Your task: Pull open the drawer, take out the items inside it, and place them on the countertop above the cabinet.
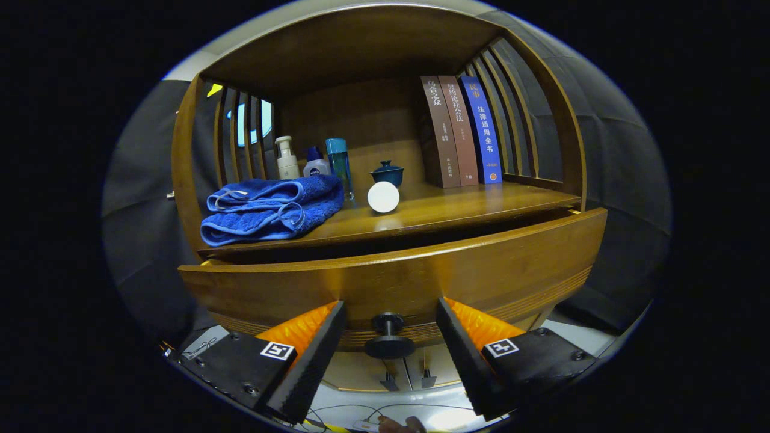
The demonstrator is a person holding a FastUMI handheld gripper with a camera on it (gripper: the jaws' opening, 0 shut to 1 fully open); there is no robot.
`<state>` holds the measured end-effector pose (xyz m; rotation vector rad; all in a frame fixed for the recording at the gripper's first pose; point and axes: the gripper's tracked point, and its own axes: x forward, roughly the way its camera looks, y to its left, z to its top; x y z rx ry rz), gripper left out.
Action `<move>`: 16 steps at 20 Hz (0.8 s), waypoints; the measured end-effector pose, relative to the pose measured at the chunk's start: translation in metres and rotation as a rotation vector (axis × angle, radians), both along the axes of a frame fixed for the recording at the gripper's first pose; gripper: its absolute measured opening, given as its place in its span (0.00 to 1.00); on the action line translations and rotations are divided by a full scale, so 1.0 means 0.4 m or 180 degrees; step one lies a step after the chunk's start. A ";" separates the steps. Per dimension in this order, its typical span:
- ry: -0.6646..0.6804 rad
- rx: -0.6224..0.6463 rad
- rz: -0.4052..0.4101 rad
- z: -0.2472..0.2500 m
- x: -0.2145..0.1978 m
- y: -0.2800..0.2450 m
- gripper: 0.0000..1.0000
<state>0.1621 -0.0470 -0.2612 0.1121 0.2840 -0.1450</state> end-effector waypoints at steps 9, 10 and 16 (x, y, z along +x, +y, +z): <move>-0.0044 -0.0001 -0.0018 0.001 0.073 -0.005 0.99; -0.0039 -0.0013 -0.0017 0.000 0.071 -0.006 0.99; -0.0076 0.0011 0.0001 0.029 0.066 -0.006 0.99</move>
